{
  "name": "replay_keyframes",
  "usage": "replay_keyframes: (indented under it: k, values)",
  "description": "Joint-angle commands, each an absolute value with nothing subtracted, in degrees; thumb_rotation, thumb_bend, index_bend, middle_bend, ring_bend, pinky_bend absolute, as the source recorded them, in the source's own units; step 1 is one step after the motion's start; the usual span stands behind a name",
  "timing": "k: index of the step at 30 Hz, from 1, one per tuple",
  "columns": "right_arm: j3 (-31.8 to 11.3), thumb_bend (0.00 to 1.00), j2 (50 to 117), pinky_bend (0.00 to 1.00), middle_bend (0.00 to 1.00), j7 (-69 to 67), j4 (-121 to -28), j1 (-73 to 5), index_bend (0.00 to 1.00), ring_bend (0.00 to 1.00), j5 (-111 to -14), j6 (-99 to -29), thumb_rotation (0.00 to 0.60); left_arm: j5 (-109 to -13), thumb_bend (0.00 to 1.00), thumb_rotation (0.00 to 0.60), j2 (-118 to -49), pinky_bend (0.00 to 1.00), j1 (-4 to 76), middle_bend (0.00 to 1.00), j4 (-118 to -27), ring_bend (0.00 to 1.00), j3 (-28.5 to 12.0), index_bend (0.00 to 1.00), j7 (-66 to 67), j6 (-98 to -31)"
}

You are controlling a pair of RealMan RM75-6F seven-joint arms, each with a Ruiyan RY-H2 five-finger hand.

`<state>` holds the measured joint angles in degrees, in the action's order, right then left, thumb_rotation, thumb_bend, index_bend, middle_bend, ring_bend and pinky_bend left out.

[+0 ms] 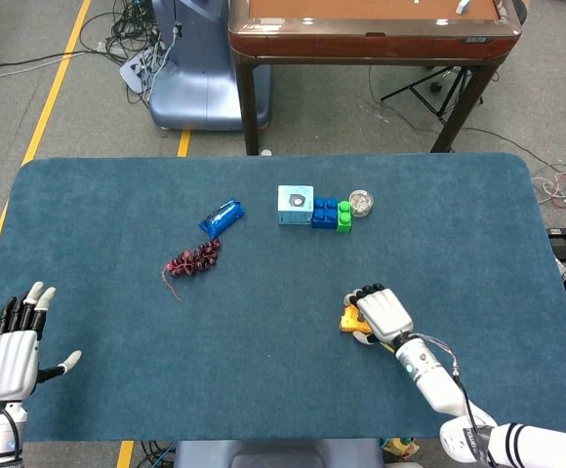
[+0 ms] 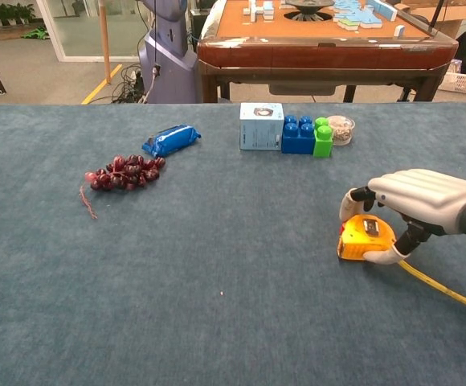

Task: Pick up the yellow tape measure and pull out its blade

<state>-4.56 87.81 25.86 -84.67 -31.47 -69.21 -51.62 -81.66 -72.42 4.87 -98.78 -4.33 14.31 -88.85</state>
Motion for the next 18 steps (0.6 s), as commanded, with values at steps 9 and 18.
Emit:
replay_keyframes:
  k: [9, 18]
  values:
    - [-7.42, 0.5, 85.25, 0.25, 0.5, 24.21, -91.07, -33.09, 0.46, 0.35, -68.95, -53.81, 0.6, -80.9, 0.11, 0.6, -70.35, 0.0, 9.72, 0.0, -101.27, 0.0, -7.33, 0.0, 12.02, -82.53]
    - [-12.52, 0.52, 85.12, 0.27, 0.52, 32.72, -100.36, -37.51, 0.48, 0.38, -62.81, -56.61, 0.6, -74.58, 0.11, 0.6, -69.97, 0.0, 18.89, 0.0, -104.85, 0.0, -13.12, 0.0, 11.38, -71.38]
